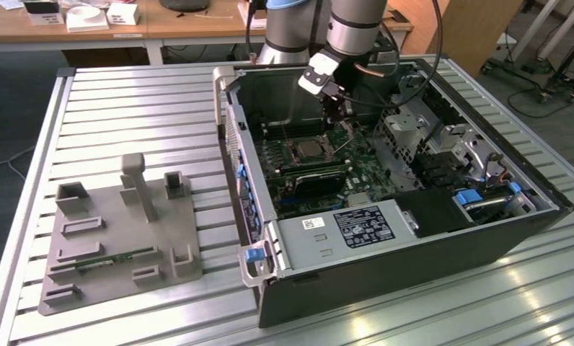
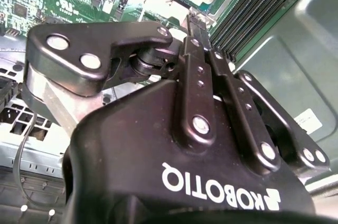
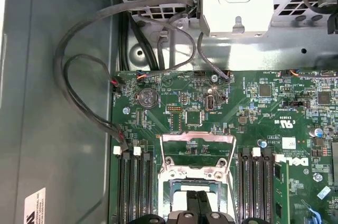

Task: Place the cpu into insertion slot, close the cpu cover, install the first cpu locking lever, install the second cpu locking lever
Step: 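Close the cpu cover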

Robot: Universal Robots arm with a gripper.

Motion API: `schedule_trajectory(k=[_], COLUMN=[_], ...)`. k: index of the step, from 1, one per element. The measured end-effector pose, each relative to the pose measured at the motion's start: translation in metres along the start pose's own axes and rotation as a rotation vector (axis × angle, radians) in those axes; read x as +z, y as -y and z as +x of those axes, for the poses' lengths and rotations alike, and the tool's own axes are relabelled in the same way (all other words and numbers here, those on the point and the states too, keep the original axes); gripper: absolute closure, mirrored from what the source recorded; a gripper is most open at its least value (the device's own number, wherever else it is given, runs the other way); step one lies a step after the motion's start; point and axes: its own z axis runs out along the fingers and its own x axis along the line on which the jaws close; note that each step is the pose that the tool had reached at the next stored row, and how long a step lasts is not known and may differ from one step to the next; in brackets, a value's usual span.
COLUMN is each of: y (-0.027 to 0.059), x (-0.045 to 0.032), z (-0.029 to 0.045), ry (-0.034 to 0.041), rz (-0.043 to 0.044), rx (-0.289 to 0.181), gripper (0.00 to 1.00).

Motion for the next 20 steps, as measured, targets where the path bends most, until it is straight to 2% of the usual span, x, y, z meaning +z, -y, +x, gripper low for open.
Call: schedule_trajectory(k=[10,16,20], y=[-0.0001,-0.0056,-0.0063], x=[-0.0007,-0.0004,-0.0012], z=[0.0000,0.0000,0.0001], ry=[0.0002,0.0002,0.0006], rz=[0.0001,0.0001,0.0003], rx=[0.000,0.000,0.000], gripper=[0.89,0.89,0.89])
